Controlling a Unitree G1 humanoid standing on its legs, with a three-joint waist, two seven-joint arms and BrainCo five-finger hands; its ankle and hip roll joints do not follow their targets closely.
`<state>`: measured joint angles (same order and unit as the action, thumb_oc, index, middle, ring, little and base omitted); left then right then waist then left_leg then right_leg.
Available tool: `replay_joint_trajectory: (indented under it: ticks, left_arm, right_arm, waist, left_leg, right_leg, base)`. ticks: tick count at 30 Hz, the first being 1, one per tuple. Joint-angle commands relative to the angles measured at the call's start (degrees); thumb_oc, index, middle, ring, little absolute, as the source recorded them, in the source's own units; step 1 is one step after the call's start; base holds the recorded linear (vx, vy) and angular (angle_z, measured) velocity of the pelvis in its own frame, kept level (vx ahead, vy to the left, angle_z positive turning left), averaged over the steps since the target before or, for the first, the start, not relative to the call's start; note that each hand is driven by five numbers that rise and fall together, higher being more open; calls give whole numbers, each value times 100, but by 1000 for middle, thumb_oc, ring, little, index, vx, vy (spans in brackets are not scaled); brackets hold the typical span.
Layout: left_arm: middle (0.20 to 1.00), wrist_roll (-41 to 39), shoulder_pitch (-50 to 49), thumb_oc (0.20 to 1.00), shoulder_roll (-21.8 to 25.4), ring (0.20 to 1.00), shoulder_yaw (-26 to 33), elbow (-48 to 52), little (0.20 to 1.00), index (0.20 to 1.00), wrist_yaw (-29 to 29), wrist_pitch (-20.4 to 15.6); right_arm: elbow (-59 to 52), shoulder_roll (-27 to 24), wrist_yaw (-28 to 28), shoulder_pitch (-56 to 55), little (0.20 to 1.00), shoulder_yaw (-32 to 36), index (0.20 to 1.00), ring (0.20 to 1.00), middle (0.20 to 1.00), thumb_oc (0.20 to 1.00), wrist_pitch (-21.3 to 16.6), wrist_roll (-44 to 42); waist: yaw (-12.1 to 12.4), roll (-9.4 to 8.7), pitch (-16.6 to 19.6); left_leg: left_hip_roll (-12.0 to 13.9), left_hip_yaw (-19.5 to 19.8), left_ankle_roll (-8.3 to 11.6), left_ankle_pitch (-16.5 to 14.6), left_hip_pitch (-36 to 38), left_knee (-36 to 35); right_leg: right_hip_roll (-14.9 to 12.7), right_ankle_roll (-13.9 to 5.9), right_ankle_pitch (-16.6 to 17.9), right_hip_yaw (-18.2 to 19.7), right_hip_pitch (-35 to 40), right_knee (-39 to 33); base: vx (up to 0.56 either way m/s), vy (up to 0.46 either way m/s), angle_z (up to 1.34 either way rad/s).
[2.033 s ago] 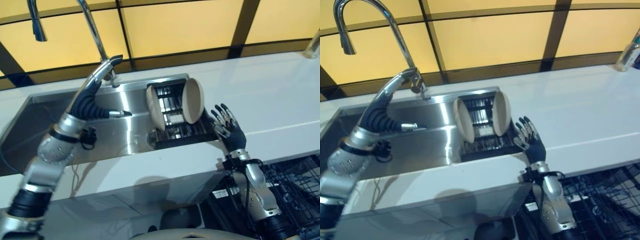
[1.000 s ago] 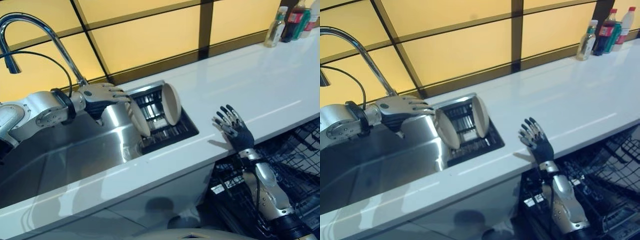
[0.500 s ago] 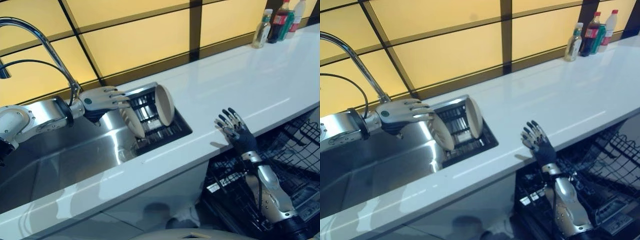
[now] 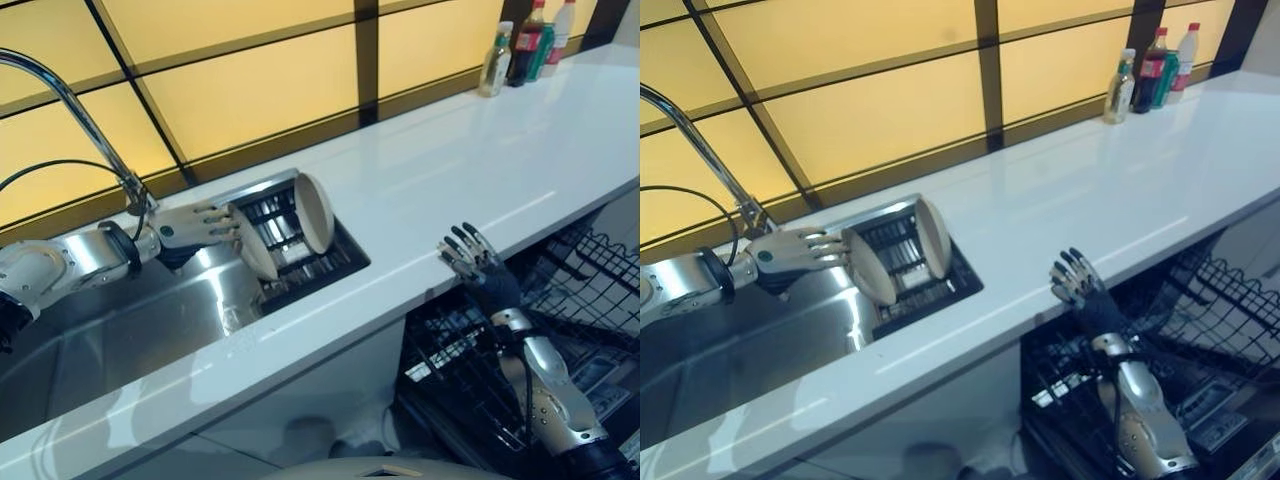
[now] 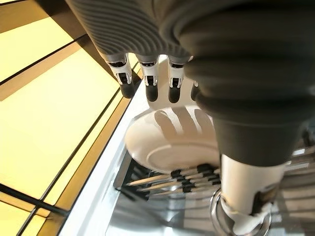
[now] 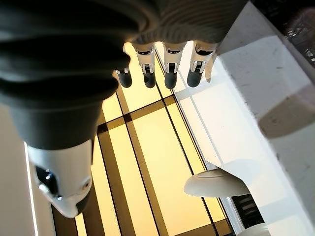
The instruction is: Pick up plates and place into dishwasher.
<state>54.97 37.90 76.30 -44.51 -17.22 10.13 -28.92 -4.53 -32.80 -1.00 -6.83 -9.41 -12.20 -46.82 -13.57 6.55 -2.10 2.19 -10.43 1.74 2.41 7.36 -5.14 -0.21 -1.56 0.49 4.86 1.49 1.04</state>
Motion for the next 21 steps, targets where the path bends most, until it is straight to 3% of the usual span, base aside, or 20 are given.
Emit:
replay_joint_trajectory:
  ticks: [1,11,21]
  left_arm:
    - [1000,313,-17,1000,20,1000,337,-400,1000,1000,600,338]
    - [1000,1078,-311,1000,-110,1000,619,-392,1000,1000,1825,434]
    - [1000,1074,-724,1000,-5,1000,911,-179,1000,1000,1887,345]
  right_arm:
    - [-721,-177,-84,11,1000,195,1000,1000,1000,1000,-170,-174]
    - [-744,-199,-175,-128,1000,254,1000,1000,1000,1000,-157,-217]
    - [-754,-246,-277,-272,1000,332,1000,1000,1000,1000,-56,-295]
  waist:
    - [-166,-250,39]
    - [-234,-249,12]
    - [-266,-220,50]
  left_leg:
    - [154,-57,-27,-347,-217,164]
    - [203,-115,-4,-328,-246,215]
    - [246,-161,26,-321,-178,226]
  right_leg:
    - [-435,-792,-29,-6,-247,119]
    - [-391,-750,-38,47,-296,163]
    - [-385,-759,-53,53,-246,170]
  base:
    - [60,-26,-15]
    - [37,-22,-3]
    - [42,-16,-4]
